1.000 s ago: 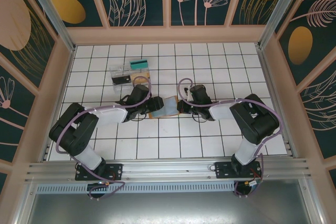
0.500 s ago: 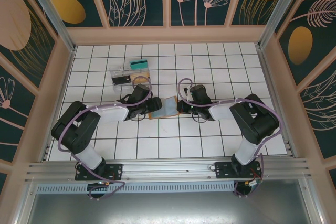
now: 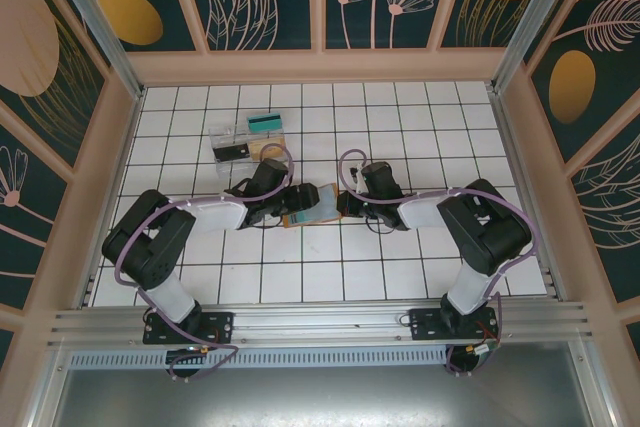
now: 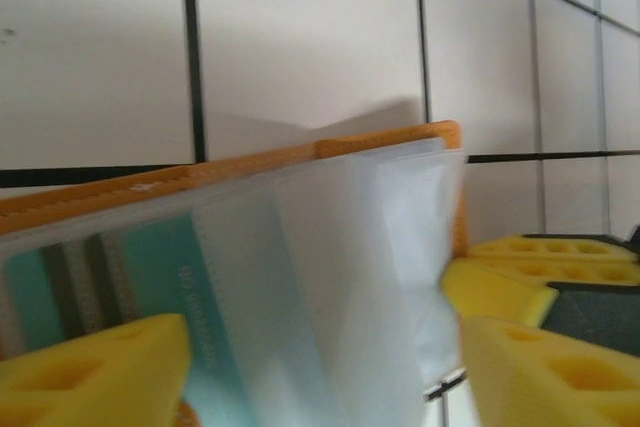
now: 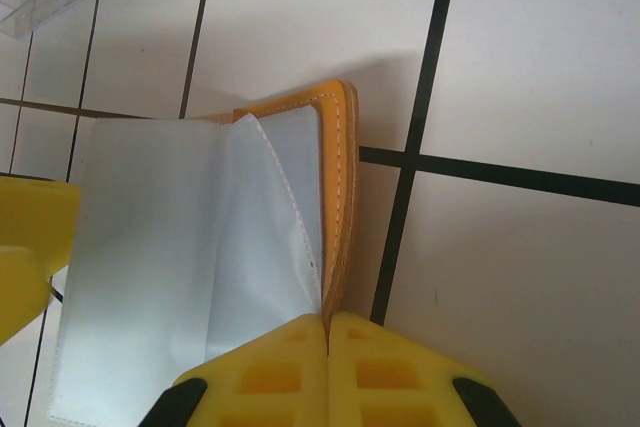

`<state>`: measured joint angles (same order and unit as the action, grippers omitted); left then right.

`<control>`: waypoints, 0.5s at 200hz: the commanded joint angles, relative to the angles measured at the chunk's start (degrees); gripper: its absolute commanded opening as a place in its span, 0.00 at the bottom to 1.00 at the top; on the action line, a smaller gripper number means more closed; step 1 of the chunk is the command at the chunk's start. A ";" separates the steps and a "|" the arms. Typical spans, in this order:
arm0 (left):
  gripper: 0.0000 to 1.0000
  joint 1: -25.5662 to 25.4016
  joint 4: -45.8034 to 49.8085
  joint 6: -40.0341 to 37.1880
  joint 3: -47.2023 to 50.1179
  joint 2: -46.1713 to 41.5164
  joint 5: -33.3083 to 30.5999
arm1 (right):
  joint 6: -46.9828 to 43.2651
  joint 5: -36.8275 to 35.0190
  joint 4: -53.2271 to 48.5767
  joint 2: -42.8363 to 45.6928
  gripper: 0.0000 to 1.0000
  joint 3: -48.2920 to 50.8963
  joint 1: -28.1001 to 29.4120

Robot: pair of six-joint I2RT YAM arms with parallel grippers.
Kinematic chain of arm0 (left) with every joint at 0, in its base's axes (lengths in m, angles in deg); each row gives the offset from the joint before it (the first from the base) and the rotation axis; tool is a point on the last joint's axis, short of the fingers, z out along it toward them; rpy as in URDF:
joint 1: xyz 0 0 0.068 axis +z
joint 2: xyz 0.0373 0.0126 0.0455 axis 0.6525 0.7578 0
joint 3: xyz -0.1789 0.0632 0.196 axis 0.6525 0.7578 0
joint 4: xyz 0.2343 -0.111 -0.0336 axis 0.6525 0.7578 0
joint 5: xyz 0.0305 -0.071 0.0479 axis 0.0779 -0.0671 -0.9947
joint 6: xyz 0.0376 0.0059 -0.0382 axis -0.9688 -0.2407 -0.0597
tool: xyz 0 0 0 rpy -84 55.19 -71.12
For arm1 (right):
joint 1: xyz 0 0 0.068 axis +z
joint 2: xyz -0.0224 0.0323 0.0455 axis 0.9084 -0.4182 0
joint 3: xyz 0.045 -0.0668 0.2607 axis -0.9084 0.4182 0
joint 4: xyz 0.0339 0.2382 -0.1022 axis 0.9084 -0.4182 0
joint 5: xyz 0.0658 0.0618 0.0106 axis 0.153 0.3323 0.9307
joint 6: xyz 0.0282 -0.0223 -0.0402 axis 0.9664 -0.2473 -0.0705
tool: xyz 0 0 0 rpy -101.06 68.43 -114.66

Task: Take the credit cards out of the card holder

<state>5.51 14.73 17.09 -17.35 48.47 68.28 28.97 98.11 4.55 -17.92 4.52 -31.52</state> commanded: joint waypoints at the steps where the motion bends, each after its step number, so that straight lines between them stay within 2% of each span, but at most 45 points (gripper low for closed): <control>1: 0.88 -0.23 -0.07 -0.41 -0.55 0.46 1.30 | 0.05 0.99 -0.80 -1.25 0.03 0.47 0.61; 14: 0.90 -0.25 -0.14 -0.44 -0.54 -0.32 1.63 | 0.11 1.12 -0.73 -1.26 0.03 0.47 0.69; 66: 0.84 -0.57 -4.92 0.69 -1.00 -2.08 6.82 | 0.22 1.35 -0.71 -1.47 0.04 0.29 0.62; 100: 0.83 -2.96 -5.61 0.44 -3.56 -0.97 7.27 | 0.32 1.26 -0.80 -1.30 0.04 0.31 0.61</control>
<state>4.42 11.89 17.38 -18.14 47.66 73.43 28.97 98.50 4.57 -17.97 4.52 -31.52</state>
